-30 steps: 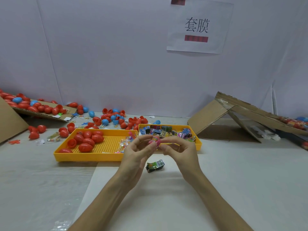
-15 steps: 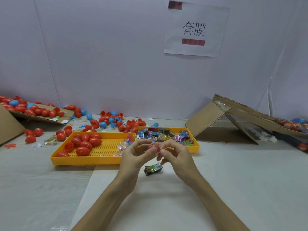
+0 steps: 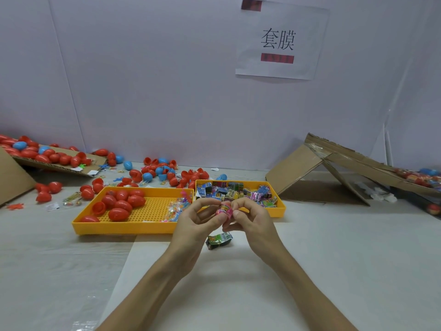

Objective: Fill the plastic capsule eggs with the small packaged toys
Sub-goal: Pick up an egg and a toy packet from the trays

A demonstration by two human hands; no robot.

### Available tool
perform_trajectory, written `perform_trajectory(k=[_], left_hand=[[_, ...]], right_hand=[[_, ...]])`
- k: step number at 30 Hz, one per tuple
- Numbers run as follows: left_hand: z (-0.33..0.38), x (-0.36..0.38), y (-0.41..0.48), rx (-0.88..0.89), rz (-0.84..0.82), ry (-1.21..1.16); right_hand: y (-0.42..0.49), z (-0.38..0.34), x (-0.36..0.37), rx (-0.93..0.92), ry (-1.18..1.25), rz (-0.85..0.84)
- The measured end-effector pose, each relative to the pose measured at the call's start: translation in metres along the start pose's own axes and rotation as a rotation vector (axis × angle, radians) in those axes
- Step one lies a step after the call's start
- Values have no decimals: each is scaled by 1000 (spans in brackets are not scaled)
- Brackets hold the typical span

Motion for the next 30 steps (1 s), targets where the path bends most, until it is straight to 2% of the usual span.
perform_trajectory(k=[7, 9, 14, 17, 19, 22, 25, 27, 30], left_hand=[[1, 1, 1, 40, -31, 36], [3, 1, 0, 78, -34, 121], [4, 2, -1, 216, -36, 385], [4, 4, -4, 335, -68, 590], [2, 4, -7, 389, -136, 873], [-10, 4, -10, 324, -361, 1256], [-16, 6, -12, 274, -477, 1288], [-17, 6, -11, 275, -490, 1308], [-20, 5, -9, 266, -486, 1319]], right_hand=[[-1, -4, -5, 7, 109, 34], [-1, -4, -5, 30, 161, 8], [0, -1, -3, 61, 64, -15], [4, 3, -12, 200, 287, 46], [11, 6, -25, 322, 414, 108], [27, 7, -46, 466, 341, 140], [55, -12, -61, 526, 368, 61], [81, -45, -85, 416, 534, 159], [107, -87, -136, 255, 893, 496]])
Point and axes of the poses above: each hand's wrist, its own y-axis towards the middle knuckle, its own x-axis out of the palm, z = x × y, the point moved 3 cm from there along y, towards the middle knuckle, and after that the axes turned 10 degrees about x, right-handed, at the moved point
